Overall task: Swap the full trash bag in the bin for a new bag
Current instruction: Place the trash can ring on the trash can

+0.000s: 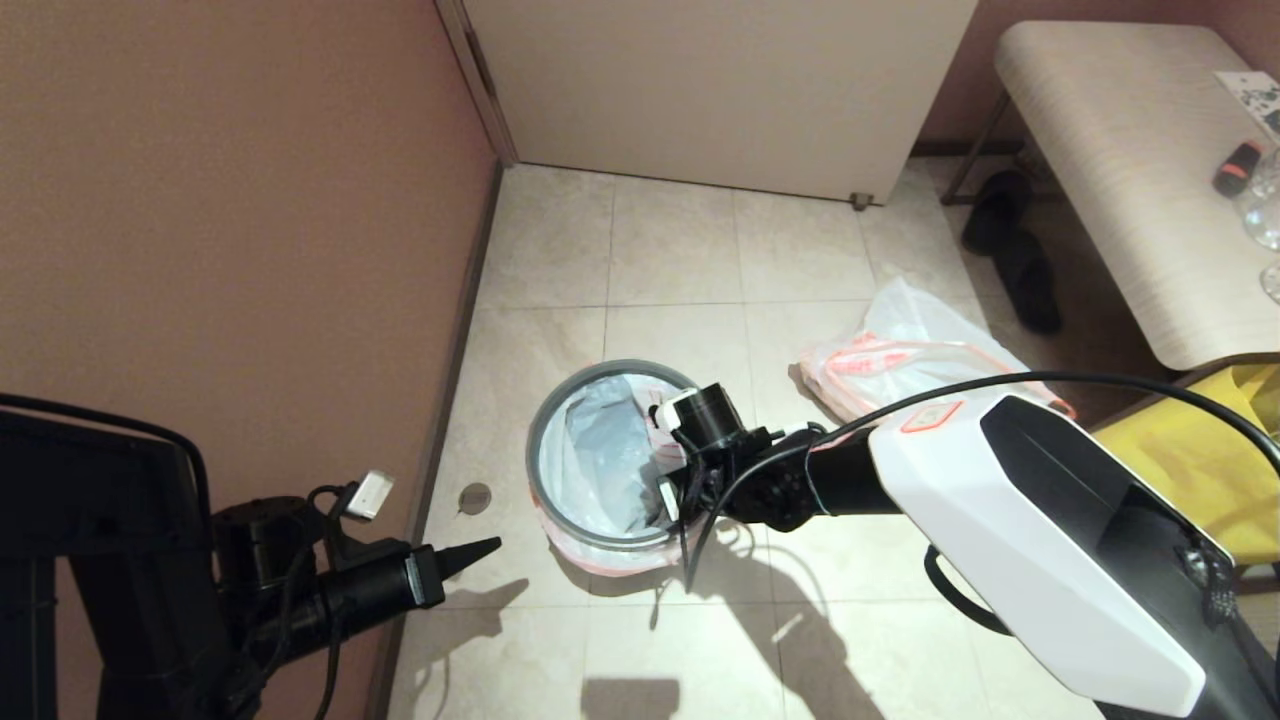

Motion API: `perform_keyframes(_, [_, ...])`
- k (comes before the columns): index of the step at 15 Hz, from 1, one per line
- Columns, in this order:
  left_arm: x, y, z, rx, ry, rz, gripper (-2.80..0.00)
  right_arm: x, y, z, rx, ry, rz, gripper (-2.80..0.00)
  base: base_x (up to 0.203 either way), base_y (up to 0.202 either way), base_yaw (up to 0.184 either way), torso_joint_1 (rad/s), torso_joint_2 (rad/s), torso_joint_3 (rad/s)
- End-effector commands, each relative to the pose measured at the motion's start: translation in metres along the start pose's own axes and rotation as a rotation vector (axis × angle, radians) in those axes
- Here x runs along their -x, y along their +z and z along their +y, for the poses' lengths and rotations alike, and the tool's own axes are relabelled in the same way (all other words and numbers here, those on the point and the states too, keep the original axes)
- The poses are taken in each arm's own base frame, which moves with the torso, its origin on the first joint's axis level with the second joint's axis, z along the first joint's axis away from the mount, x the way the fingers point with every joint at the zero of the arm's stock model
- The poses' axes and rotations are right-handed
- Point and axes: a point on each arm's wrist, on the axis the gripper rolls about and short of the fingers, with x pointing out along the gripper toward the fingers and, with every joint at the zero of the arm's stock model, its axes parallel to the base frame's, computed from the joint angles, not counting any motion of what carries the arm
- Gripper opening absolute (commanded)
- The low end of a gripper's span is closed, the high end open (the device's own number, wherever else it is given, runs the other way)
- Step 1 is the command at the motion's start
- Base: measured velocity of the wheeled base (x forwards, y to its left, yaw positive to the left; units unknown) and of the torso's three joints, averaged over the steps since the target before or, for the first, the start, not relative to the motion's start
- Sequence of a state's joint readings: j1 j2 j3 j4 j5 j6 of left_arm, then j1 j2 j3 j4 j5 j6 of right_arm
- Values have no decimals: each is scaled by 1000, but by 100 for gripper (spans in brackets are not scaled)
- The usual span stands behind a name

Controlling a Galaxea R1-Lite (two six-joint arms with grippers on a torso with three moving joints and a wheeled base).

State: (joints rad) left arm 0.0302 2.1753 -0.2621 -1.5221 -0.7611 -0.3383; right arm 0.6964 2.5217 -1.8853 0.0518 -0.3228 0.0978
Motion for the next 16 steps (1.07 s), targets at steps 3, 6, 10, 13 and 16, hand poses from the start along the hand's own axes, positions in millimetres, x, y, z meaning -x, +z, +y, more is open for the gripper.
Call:
perform_keyframes(3, [0,4,-1,-29,-16,-29,-280,-10,-14,-7,62,-51,94,-280,0,0,0,0,0,0])
perform_keyframes(6, [0,4,-1,-29,-16,-29,-280,-3,-9,-11,70,-57,108,-280,0,0,0,0,0,0])
perform_keyframes(10, [-1,4,-2,-31,-17,-29,-280,13,14,-23,31,-77,59,-280,0,0,0,0,0,0])
perform_keyframes(13, [-1,3,-1,-27,-16,-26,-280,36,38,-24,-142,77,-25,-280,0,0,0,0,0,0])
perform_keyframes(16, [-1,1,-2,-24,-20,-19,-280,46,40,-35,-321,271,30,-280,0,0,0,0,0,0])
